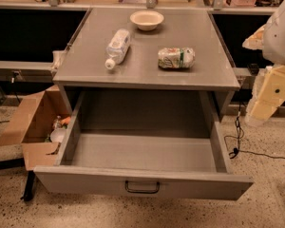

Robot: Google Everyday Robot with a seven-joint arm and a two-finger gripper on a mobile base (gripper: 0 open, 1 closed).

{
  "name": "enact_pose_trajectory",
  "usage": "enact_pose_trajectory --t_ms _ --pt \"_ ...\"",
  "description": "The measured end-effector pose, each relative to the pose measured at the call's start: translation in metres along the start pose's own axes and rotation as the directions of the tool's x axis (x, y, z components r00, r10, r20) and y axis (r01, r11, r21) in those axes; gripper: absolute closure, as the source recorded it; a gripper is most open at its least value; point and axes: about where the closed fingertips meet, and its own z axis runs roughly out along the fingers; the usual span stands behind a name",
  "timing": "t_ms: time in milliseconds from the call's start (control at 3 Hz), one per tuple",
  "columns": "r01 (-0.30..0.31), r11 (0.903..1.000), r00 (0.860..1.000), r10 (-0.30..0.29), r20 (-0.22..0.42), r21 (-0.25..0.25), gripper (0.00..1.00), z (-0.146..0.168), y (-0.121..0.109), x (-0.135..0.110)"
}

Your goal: Place 7up can into top drawer

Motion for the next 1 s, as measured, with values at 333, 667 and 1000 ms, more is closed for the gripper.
enact_pose_trajectory --t_ms 333,667,1000 --pt "0.0 1.0 1.0 0.0 0.0 0.0 0.0 0.0 0.0 0.0" --pt "0.008 0.9997 1.0 -0.008 0.021 0.023 0.0 0.018 -0.025 -0.006" --pt "0.058 0.9958 0.992 -0.065 0.106 0.071 0.0 0.048 -0.085 -0.028"
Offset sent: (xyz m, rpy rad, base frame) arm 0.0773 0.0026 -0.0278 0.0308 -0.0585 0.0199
